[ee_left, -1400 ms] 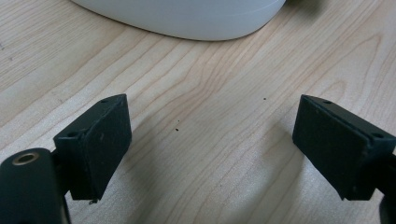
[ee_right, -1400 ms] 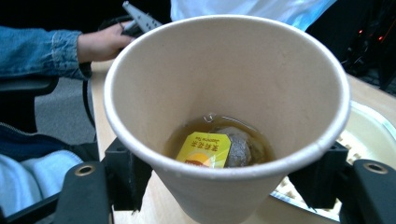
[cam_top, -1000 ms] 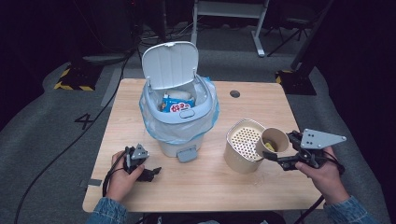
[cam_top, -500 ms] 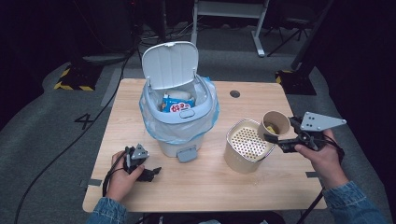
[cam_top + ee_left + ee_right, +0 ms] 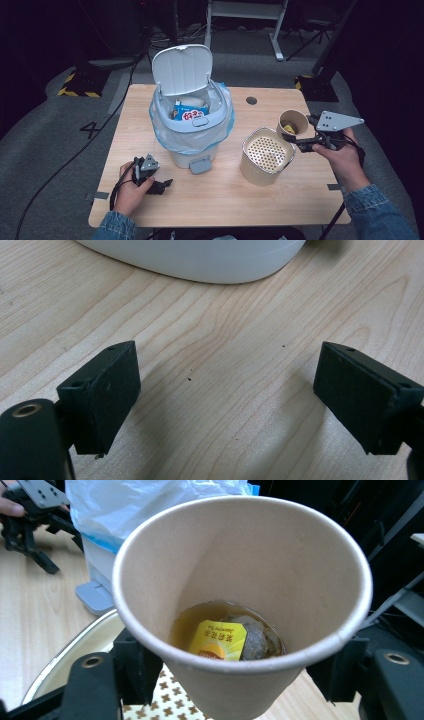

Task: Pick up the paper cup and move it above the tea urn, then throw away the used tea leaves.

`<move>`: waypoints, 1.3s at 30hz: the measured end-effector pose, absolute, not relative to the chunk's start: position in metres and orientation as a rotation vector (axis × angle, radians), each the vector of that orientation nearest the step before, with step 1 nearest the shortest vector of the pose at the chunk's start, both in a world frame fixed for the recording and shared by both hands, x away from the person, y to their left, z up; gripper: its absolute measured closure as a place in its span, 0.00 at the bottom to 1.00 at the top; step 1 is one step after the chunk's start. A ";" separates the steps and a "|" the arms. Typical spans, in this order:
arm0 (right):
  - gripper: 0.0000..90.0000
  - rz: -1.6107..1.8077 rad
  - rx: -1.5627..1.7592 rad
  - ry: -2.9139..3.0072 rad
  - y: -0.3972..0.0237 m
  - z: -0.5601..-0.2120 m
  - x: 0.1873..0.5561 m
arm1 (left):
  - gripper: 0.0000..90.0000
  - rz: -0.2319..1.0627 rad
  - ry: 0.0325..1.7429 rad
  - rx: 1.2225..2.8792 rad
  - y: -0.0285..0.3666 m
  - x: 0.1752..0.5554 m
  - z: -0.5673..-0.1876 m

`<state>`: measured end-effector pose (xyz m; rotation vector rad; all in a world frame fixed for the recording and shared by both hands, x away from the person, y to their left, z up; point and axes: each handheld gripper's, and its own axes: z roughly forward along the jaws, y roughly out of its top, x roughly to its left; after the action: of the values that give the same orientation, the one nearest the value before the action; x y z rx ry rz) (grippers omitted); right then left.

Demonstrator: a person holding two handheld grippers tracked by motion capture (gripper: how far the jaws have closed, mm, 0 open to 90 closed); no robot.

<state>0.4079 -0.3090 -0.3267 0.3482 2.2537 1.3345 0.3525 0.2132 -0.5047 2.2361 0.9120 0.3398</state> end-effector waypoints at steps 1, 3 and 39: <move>0.36 1.334 0.347 2.255 -0.309 -0.327 0.409 | 0.13 0.340 0.913 2.236 0.213 0.352 -0.505; 0.36 1.323 0.338 2.254 -0.310 -0.327 0.411 | 0.13 0.340 0.912 2.236 0.213 0.352 -0.505; 0.38 0.771 -0.002 2.163 -0.300 -0.336 0.406 | 0.13 0.339 0.915 2.234 0.213 0.352 -0.505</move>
<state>0.4063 -0.3005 -0.3364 -0.0019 2.1633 0.7707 0.3522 0.2130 -0.5048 2.2335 0.9153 0.3386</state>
